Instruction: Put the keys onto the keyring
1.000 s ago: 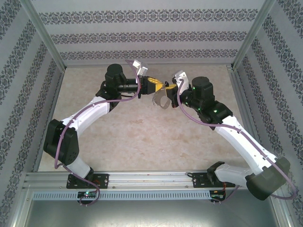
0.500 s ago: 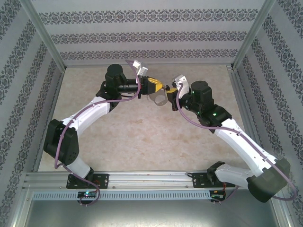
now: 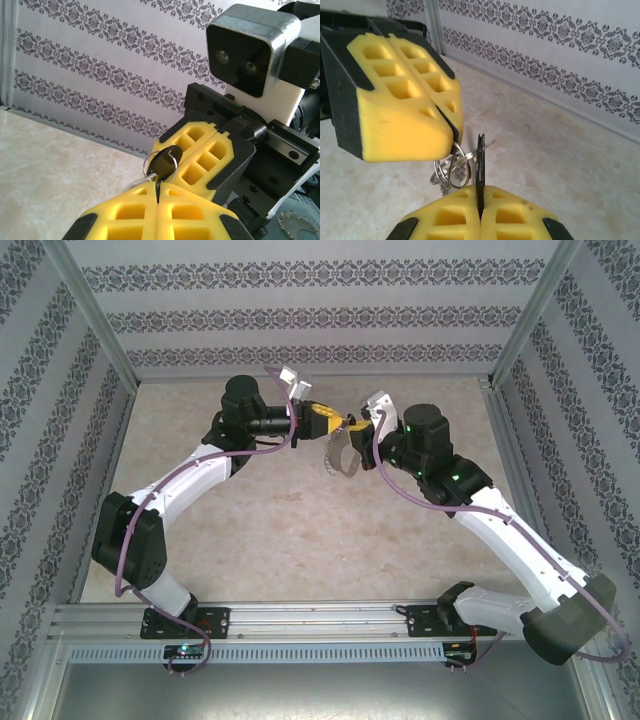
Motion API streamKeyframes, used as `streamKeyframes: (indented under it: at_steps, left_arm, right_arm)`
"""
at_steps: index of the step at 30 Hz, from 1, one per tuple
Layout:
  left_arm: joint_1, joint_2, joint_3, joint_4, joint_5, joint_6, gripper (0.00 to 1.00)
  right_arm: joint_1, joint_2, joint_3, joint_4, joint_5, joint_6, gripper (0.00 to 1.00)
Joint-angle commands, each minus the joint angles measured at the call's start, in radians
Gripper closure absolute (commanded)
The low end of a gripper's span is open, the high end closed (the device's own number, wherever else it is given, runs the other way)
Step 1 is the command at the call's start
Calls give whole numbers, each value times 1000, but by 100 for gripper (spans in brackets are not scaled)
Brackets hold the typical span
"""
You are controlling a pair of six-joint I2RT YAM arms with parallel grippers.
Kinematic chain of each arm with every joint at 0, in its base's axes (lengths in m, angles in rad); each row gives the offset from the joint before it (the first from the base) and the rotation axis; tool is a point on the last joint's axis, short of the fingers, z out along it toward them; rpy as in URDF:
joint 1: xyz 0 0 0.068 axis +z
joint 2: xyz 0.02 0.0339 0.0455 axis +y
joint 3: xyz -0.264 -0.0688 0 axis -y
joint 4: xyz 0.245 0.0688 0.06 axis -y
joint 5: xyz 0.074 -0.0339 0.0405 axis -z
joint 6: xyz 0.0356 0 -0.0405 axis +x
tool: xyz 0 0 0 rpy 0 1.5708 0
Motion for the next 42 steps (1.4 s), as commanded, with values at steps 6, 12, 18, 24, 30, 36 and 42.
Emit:
streamKeyframes:
  at_steps: [6, 12, 18, 24, 30, 36, 42]
  left_arm:
    - [-5, -8, -4, 70, 13, -19, 100]
    - [-5, -10, -22, 66, -51, -19, 93]
    - [-3, -58, -82, 16, -176, 45, 56]
    - [24, -141, -166, -5, -356, 87, 44]
    - [80, -237, -261, 37, -540, 59, 36]
    - [120, -294, -303, 21, -605, 38, 36]
    - [138, -316, -341, 28, -622, 33, 35]
  right_arm:
    - [32, 43, 70, -19, 46, -47, 100]
    - [20, 64, 89, -19, 71, -29, 100]
    - [5, 115, 132, -56, 91, -25, 100]
    - [-8, 163, 131, -46, 89, -15, 100]
    - [-19, 263, 148, -8, 74, -2, 100]
    - [-43, 431, 233, 20, 54, 2, 100]
    - [-65, 618, 371, 47, -20, 58, 100]
